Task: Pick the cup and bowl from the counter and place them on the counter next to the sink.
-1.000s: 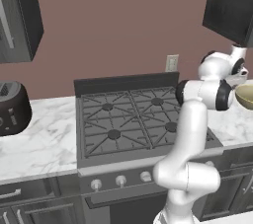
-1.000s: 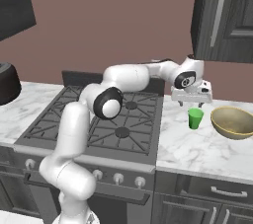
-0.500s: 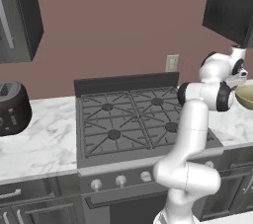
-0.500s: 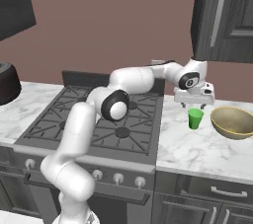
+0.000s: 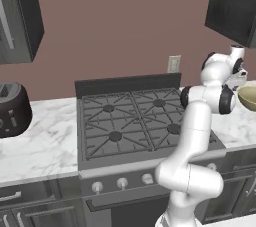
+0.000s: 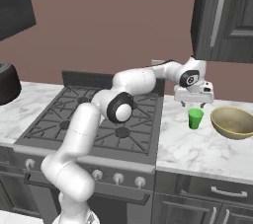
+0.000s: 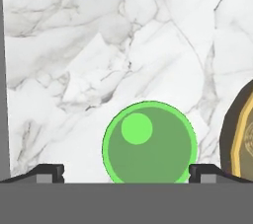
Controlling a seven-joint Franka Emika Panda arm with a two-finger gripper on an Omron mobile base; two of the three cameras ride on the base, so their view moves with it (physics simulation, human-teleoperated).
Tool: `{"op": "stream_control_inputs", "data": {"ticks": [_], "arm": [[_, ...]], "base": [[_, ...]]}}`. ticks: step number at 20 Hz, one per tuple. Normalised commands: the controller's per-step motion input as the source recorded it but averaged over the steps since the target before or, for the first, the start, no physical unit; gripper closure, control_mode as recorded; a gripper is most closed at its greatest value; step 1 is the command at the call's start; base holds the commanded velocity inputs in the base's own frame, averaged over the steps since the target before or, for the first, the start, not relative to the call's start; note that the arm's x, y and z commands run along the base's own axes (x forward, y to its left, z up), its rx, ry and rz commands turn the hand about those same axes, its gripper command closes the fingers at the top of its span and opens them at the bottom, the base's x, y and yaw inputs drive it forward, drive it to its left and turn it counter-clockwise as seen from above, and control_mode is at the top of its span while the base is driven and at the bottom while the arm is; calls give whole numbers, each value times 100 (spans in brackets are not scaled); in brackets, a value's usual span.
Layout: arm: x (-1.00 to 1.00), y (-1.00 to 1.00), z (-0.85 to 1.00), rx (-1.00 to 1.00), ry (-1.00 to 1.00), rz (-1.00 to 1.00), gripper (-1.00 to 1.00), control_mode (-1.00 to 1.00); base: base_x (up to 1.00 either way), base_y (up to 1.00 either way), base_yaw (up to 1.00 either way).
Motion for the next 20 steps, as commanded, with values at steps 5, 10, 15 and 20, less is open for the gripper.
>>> {"op": "stream_control_inputs", "data": {"ticks": [5,10,15,20], "arm": [[0,0,-11,0,4,0,-100,-100],[0,0,-25,0,1,0,-100,-100],[0,0,-19,1,0,0,-100,-100],[0,0,-2,0,0,1,-100,-100]], "base": [[0,0,0],[0,0,0],[0,0,0],[0,0,0]]}}
